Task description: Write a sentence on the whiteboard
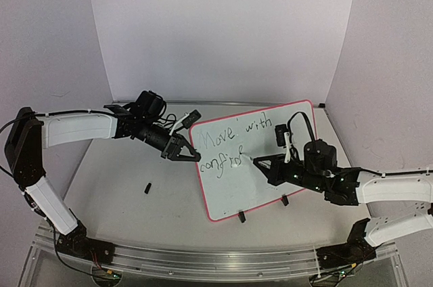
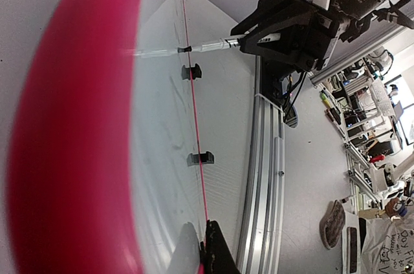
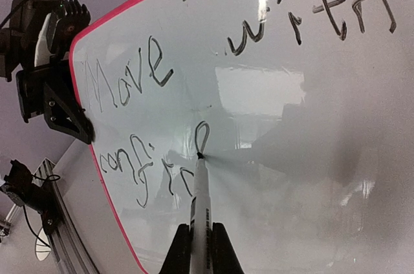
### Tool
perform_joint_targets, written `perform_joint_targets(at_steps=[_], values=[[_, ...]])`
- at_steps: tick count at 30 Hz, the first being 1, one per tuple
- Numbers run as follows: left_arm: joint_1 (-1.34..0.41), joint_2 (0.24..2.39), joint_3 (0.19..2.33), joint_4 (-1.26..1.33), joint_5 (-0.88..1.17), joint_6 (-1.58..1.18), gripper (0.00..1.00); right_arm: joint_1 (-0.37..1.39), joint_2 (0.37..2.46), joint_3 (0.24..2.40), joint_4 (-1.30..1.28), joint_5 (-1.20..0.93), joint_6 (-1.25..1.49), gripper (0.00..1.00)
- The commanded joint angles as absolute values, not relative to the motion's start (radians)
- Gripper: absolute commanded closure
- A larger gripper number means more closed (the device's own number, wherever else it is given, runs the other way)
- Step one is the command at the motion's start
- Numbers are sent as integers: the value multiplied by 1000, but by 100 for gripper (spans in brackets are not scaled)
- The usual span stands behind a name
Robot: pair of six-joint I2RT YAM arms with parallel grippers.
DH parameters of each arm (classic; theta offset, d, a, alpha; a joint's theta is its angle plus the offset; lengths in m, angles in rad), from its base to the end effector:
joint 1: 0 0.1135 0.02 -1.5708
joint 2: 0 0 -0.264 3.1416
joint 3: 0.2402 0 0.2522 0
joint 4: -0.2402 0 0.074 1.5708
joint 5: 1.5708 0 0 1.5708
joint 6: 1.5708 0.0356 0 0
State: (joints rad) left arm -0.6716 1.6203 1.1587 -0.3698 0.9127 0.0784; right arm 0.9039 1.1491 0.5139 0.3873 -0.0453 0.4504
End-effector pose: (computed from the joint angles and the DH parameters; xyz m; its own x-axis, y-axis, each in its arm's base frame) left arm 0.2515 -0.2359 0.2510 -0.5141 0.4699 -0.7176 0.8408 0.1106 -0.5300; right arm 0.1540 0.1982 0.2304 -0.4902 0.0804 -0.8679 -0.6650 0.6092 0.4320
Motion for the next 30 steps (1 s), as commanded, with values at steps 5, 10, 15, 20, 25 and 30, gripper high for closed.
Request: perform_joint_targets(at_steps=[5, 10, 15, 20, 25, 30], values=[[-707, 1635, 1181, -431, 906, 166, 100, 905, 1106, 463, 309, -29, 498, 100], [-709, 1638, 1181, -430, 907, 165, 100, 909, 1090, 450, 293, -28, 509, 100], [-709, 1637, 1181, -429, 909, 164, 100, 909, 1059, 459, 284, -42, 506, 100], [-708, 1636, 1182, -429, 907, 165, 100, 910, 984, 465, 285, -37, 508, 100], [-709, 1634, 1183, -429, 907, 164, 100, 910, 980, 484, 279, -3, 499, 100], [-709, 1634, 1180, -429, 906, 166, 100, 910, 1047, 512, 291, -1, 468, 100]])
